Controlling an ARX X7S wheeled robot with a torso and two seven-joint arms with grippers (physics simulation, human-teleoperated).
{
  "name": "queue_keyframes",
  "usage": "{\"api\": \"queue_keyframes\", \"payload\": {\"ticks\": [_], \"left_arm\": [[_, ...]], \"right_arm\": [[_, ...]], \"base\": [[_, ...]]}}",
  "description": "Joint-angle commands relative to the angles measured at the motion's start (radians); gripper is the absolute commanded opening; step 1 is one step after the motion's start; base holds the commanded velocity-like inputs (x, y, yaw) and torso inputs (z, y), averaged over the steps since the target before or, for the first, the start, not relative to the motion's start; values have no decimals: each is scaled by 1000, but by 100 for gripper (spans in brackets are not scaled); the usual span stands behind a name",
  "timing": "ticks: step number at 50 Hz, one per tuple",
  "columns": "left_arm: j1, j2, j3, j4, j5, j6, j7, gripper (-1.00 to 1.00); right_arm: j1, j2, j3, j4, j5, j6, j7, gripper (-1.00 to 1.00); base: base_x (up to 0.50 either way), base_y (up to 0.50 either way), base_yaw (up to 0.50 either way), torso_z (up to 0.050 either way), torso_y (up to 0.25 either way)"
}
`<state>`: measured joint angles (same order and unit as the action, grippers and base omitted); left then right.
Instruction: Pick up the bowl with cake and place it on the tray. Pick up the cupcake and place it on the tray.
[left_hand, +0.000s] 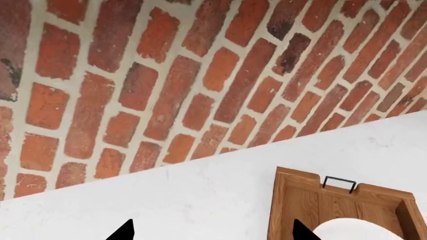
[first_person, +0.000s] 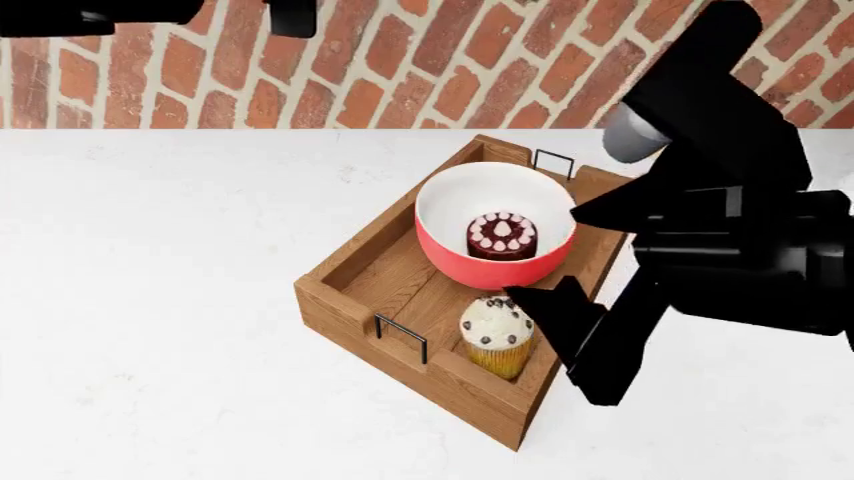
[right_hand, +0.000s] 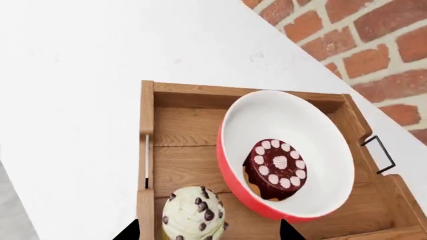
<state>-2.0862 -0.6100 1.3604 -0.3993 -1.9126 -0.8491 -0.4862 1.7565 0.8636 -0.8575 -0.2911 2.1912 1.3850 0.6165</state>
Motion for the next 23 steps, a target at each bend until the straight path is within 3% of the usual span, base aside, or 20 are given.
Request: {"api": "queue_keyframes", "payload": {"ticks": [1,16,23], "left_arm": [[-16,-89,-31,158,-75,-33,-86,100],[-1,-331,-105,556,-230,-19,-236,100],[27,-456,-160,747,-264,46,-253,100]], "right_arm": [[54,40,44,-29,10,-37,22,100],[52,106,131,-81,-14,-106,16,100],[-6,165,208,-135,-60,-168,-19,100]], "base": [[0,0,0,0,0],[0,0,0,0,0],[0,0,0,0,0]]}}
